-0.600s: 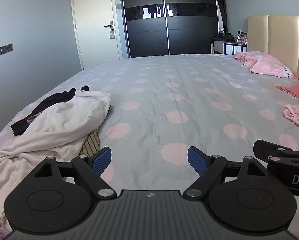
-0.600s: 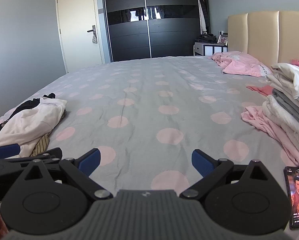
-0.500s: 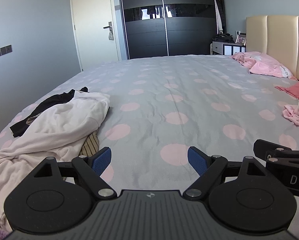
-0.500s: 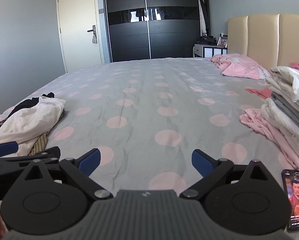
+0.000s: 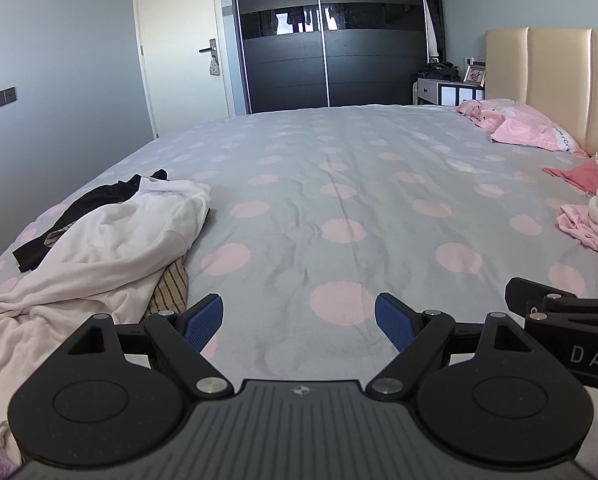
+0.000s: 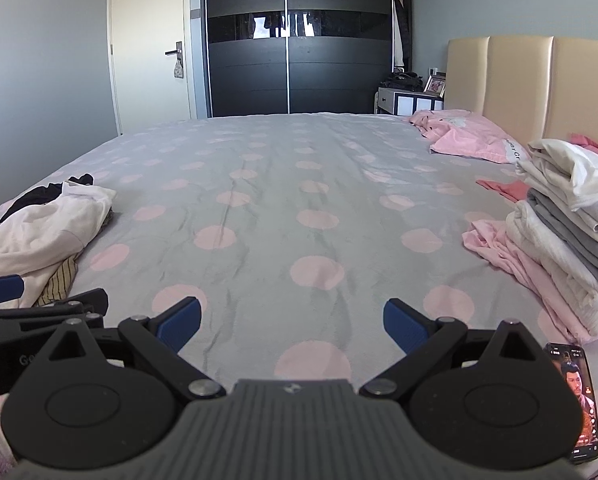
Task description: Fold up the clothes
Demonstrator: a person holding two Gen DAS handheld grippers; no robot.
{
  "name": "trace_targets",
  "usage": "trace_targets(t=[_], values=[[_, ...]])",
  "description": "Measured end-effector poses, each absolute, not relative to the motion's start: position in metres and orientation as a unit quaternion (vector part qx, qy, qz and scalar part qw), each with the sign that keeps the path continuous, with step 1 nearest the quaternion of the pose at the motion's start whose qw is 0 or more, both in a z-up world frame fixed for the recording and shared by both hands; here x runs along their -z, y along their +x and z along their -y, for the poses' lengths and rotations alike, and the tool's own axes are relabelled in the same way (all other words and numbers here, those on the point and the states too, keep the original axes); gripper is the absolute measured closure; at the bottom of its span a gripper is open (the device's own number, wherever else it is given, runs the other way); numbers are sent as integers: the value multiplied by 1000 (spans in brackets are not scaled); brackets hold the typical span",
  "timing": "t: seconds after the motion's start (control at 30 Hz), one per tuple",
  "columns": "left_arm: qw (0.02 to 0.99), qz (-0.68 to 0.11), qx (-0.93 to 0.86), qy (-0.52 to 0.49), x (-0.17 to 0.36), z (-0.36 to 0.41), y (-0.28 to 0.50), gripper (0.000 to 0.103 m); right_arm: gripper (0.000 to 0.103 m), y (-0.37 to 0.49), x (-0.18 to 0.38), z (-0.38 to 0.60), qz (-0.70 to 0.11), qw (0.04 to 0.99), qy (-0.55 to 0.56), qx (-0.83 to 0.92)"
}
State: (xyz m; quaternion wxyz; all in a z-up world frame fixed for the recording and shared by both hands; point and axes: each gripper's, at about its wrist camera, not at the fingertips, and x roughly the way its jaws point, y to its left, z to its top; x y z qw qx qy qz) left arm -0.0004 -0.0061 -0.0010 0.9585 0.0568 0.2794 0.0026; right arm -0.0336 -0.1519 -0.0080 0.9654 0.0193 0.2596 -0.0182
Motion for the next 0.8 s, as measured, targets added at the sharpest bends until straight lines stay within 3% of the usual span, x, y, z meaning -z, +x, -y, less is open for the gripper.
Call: trace_targets(t=[0.8], values=[[956,-287,-5,53,-3,5,-2,20,4,-38,6,153,-259,965,26,15]])
